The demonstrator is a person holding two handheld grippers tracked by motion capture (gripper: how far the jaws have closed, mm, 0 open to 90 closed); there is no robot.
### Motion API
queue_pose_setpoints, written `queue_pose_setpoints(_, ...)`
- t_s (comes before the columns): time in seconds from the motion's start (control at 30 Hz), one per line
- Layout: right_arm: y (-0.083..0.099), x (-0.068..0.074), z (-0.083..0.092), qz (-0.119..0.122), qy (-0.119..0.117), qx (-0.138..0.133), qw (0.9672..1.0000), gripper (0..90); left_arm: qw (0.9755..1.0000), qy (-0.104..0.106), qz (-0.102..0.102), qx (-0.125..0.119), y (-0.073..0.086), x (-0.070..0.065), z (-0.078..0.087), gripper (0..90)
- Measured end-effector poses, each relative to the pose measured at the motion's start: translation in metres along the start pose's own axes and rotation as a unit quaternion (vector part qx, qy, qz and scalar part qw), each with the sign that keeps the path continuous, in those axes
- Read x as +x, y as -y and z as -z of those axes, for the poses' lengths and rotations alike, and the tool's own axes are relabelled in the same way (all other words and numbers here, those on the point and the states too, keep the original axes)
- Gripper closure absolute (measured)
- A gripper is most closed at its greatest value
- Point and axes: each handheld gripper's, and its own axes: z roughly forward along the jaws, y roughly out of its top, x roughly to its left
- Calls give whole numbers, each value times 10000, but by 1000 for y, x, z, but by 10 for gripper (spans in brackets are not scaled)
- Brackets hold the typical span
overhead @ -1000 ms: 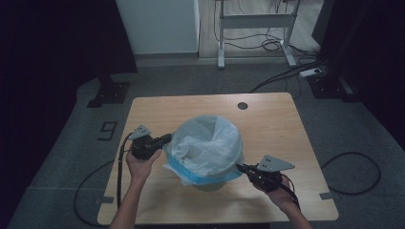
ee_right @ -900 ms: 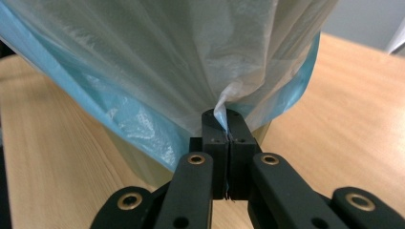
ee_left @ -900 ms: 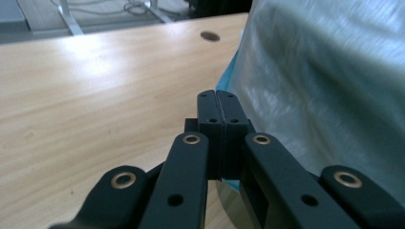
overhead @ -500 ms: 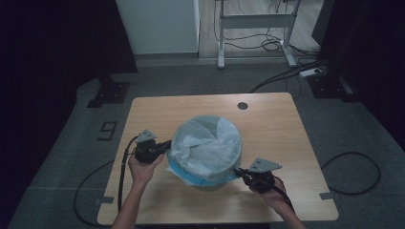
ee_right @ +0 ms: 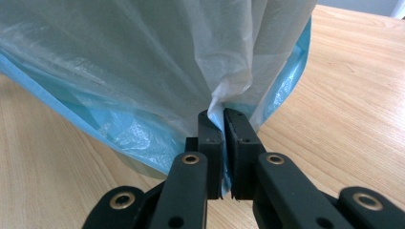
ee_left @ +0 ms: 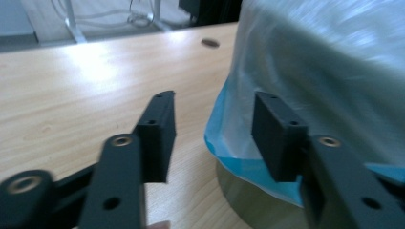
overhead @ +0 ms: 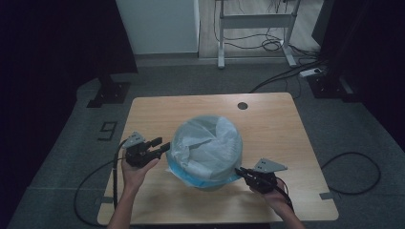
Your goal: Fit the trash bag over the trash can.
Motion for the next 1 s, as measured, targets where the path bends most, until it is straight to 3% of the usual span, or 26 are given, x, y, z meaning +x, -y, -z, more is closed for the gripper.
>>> queue_pose_setpoints(0.13, 0, 1, 3, -23, 10, -62, 10000, 836, 9994, 290, -34, -201, 6, -5, 20, 436)
queue_pose_setpoints(0.37, -1, 3, 6, -29, 16, -107, 9999, 829, 9962, 845, -153, -130, 18, -25, 35, 361)
queue_pose_setpoints(0.53, -2, 5, 8, -23, 16, -146, 9999, 824, 9921, 1182, -412, 74, 17, -47, 31, 265)
queue_pose_setpoints(0.67, -2, 6, 9, -32, 8, -155, 9999, 823, 9898, 1289, -516, 310, 19, -57, 20, 238)
queue_pose_setpoints(0.73, -2, 6, 9, -15, -1, -169, 9999, 823, 9899, 1232, -586, 383, 21, -59, 15, 301)
queue_pose_setpoints(0.83, -1, 7, 10, -12, -21, -187, 9998, 823, 9897, 1162, -746, 379, 26, -60, 13, 544)
queue_pose_setpoints(0.9, -1, 7, 11, 1, -25, -197, 9998, 824, 9885, 1261, -756, 358, 28, -59, 13, 709)
queue_pose_setpoints(1.0, 0, 6, 11, 0, -9, -198, 9998, 829, 9877, 1293, -754, 457, 30, -56, 13, 859)
